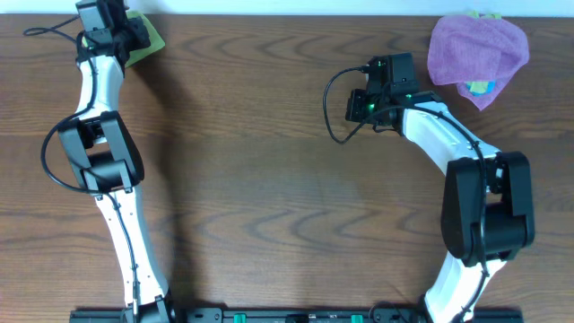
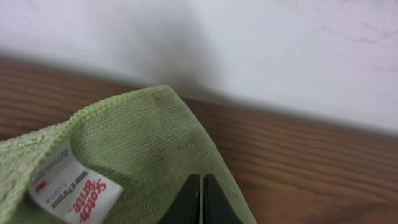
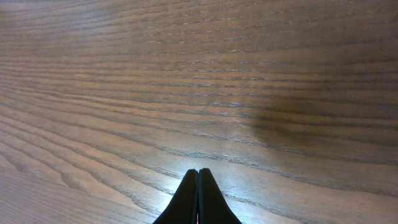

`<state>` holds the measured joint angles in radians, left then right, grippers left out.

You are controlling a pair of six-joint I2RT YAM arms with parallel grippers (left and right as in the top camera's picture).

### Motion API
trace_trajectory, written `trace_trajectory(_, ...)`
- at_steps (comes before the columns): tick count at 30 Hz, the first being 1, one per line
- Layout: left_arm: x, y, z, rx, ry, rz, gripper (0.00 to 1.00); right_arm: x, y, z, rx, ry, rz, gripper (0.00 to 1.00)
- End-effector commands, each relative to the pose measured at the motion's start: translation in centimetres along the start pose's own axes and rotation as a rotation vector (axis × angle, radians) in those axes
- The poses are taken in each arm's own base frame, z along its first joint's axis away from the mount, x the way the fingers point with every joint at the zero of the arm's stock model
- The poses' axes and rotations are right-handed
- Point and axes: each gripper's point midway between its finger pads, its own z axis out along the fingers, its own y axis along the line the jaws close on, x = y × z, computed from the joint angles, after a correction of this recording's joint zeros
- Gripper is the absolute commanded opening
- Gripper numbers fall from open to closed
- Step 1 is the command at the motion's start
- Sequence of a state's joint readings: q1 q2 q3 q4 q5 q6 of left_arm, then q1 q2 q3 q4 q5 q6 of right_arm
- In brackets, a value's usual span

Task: Fold the cloth

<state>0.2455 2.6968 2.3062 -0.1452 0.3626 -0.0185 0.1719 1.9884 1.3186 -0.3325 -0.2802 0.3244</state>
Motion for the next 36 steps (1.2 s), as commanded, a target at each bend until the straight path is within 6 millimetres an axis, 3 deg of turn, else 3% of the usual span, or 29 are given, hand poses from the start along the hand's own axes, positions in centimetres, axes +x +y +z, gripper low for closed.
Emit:
trace_trajectory(1,2.6,0.6,1.9,-0.005,0.031,0.012,0.06,-1.4,0.2,-1.1,-0.003,-0.039,-0.026,0.02)
trace_trajectory(5,4.7,0.6,2.8,-0.003,0.073,0.003,0.06,-1.4,0.2,-1.1,-0.003,-0.039,-0.028,0.02)
trace_trajectory(12,7.0,0.6,2.6,-0.009,0.163,-0.022,0.06,-1.3,0.5,-1.1,-0.018,-0.034,-0.028,0.01)
trace_trajectory(17,10.6,0.7,1.7,-0.006,0.313,0.027,0.06,-1.3,0.5,-1.1,-0.018,-0.034,-0.028,0.01)
trace_trajectory(29,16.1,0.4,-0.9,0.026,0.56,0.094,0.05,-1.3,0.5,-1.1,-0.018,-0.034,-0.029,0.01)
trace_trajectory(36,17.2,2.2,-1.8,-0.075,0.622,0.134,0.06,-1.4,0.5,-1.1,-0.019,-0.037,-0.03,0.01)
